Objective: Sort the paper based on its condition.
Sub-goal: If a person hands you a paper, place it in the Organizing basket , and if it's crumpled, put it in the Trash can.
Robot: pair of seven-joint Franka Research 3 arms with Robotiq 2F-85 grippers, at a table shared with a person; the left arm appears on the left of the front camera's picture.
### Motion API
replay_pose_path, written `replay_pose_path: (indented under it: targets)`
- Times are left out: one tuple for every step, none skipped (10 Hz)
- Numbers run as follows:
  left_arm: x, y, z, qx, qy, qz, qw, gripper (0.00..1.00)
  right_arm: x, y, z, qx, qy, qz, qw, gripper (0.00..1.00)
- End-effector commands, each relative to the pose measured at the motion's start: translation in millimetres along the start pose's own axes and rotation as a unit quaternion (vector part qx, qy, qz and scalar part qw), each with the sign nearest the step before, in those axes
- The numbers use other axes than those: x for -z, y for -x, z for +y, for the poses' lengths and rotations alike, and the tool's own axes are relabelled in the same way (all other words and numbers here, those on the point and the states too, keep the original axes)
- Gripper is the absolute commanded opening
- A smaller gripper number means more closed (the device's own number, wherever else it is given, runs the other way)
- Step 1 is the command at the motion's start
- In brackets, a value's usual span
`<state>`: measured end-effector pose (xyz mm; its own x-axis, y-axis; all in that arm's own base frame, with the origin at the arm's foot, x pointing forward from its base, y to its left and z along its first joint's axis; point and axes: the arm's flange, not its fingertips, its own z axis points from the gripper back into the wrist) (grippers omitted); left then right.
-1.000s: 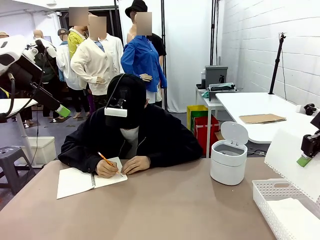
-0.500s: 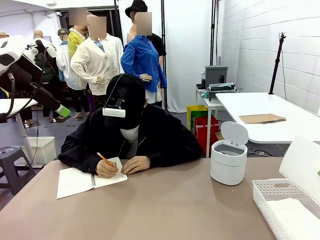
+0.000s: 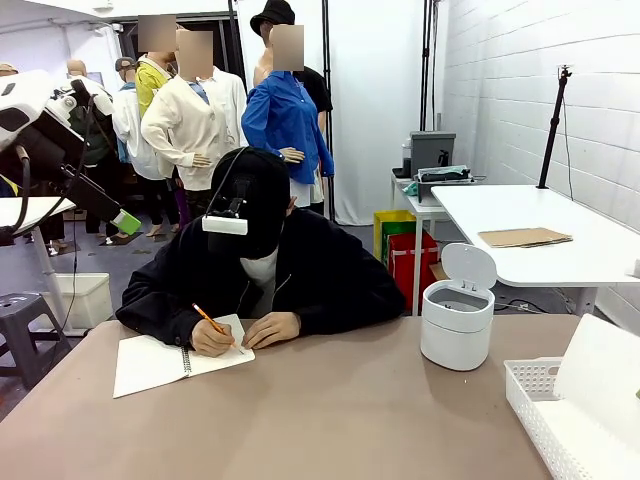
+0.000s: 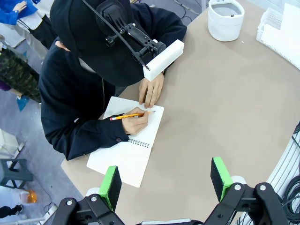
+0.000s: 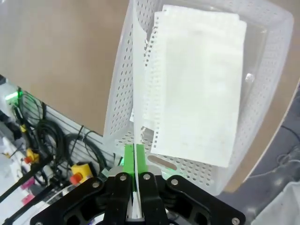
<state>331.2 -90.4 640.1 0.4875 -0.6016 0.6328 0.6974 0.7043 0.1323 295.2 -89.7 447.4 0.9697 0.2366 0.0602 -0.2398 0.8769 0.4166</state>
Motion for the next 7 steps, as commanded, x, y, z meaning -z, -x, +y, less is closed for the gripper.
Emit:
replay_pose_path:
  targets:
    - [-0.3, 1.1, -0.5, -0.001, -0.003, 0.005, 1.000, 1.00, 29.2, 5.9, 4.4, 0.013, -0.002, 0.023, 1.000, 0.00]
    - [-0.3, 1.1, -0.5, -0.001, -0.003, 0.005, 1.000, 1.00, 41.1, 8.4, 5.0, 0.020, -0.006, 0.031, 0.999, 0.00]
    - [-0.3, 1.1, -0.5, -0.001, -0.003, 0.005, 1.000, 1.00, 50.2, 12.3, 5.8, 0.033, 0.001, 0.023, 0.999, 0.00]
    - [-0.3, 1.1, -0.5, -0.001, -0.003, 0.005, 1.000, 1.00, 59.6, 16.1, 7.1, 0.053, 0.006, 0.002, 0.999, 0.00]
    - [-0.3, 1.1, -0.5, -0.001, -0.003, 0.005, 1.000, 1.00, 70.8, 19.2, 8.6, 0.074, 0.000, -0.015, 0.997, 0.00]
    - [-0.3, 1.1, -0.5, -0.001, -0.003, 0.005, 1.000, 1.00, 76.9, 20.0, 8.7, 0.093, 0.006, -0.039, 0.995, 0.00]
    - [-0.3, 1.1, -0.5, -0.001, -0.003, 0.005, 1.000, 1.00, 78.8, 18.0, 7.4, 0.101, 0.014, -0.065, 0.993, 0.00]
